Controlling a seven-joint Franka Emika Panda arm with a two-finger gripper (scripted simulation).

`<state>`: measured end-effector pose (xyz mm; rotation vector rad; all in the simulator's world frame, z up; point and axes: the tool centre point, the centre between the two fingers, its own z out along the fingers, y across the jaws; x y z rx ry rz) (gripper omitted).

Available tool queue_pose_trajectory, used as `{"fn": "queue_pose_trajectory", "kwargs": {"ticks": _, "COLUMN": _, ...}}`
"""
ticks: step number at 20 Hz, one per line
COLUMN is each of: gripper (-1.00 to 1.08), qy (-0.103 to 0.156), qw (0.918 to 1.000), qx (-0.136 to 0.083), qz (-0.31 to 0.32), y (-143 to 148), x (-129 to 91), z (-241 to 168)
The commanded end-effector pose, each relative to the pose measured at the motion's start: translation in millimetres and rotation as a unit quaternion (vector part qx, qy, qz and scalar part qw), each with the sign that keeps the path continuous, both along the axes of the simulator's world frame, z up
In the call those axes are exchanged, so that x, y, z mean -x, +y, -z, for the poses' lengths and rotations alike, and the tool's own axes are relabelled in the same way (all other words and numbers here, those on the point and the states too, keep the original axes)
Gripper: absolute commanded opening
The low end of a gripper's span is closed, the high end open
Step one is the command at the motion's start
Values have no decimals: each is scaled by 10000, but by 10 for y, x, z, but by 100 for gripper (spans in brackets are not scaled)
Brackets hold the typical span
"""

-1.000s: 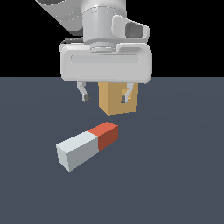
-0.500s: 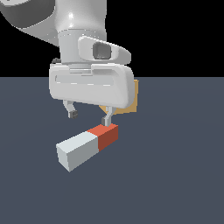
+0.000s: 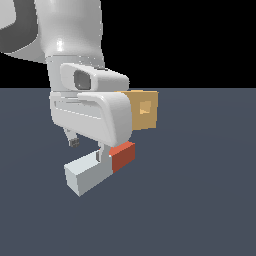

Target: Insert the peg into the horizontal hole in a box.

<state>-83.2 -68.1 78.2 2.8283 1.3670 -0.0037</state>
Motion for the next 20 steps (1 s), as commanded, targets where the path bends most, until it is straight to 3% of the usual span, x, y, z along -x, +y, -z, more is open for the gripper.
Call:
{"fn": "queue_pose_trajectory", "kwargs": {"ticks": 1, "gripper": 100, "qy": -9, "qw": 9999, "qx": -1, "qz": 140, "y": -7, "x": 37, "z": 35}}
{"fn": "queue_pose_trajectory", "kwargs": {"ticks": 13, "gripper": 100, "qy": -10, "qw": 9999, "qx": -5, "qz": 163, "y": -1, "x": 43, "z": 57}}
{"fn": "queue_pose_trajectory", "kwargs": {"ticks": 20, "gripper": 100, "qy": -9, "qw": 9999, "qx": -6, "qz": 160, "y": -2, "x": 50, "z": 277}}
